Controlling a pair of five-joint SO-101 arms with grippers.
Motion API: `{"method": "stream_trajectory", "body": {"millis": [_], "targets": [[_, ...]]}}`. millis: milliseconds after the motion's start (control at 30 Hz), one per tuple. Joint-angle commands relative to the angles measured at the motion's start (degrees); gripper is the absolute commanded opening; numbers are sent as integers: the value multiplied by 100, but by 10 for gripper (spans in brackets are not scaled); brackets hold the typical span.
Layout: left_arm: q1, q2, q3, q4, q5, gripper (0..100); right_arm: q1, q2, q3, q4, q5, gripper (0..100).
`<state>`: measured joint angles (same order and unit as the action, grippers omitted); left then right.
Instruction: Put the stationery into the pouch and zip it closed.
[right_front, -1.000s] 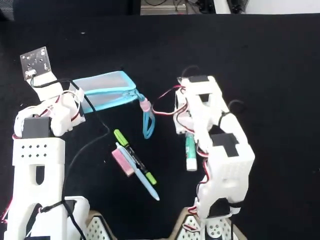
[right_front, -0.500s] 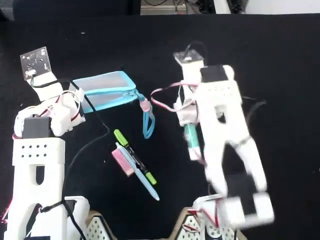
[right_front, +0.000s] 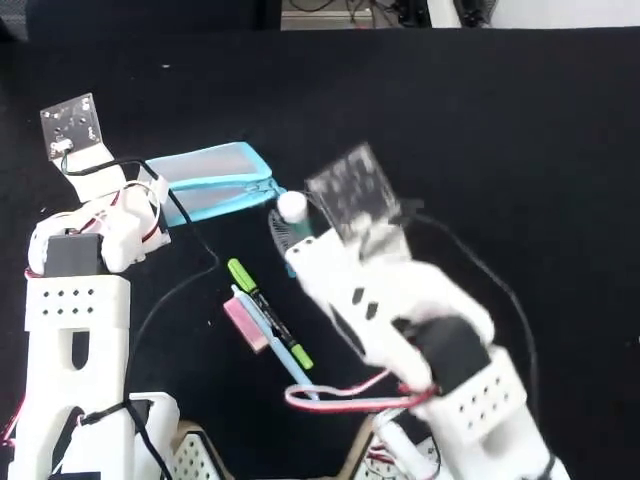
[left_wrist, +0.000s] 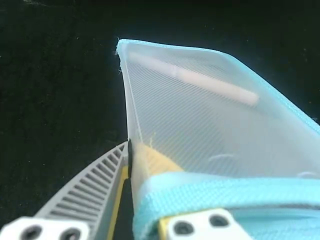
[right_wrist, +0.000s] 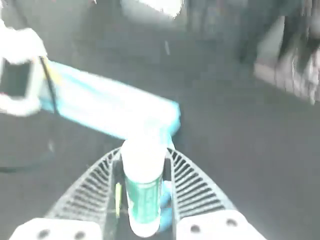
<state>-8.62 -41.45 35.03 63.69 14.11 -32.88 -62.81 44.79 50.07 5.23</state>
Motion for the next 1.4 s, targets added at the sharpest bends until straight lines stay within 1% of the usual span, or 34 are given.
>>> {"method": "stream_trajectory", "body": {"millis": [0,133,233,533,600,800,933,1233,1367], "targets": [[22,26,-75,-35,35,30,-369,-927,831,-1486,26,11],[31,35,-75,-35,35,30,-958,-1771,1508,-2813,26,11],[40,35,-75,-35,35,30,-1275,-2097,2044,-3719,62,11],[40,35,-75,-35,44,30,-1284,-2105,3864,-6066,70,11],[40,35,-75,-35,44,30,-1187,-2105,4101,-6426,70,11],[48,35,-75,-35,53,30,-1037,-2105,4189,-6576,70,11],[48,35,-75,-35,53,30,-976,-1947,3908,-6576,70,11],[40,26,-75,-26,44,30,-932,-31,3029,-6602,35,11],[40,26,-75,-26,44,30,-914,391,2976,-7121,70,11]]}}
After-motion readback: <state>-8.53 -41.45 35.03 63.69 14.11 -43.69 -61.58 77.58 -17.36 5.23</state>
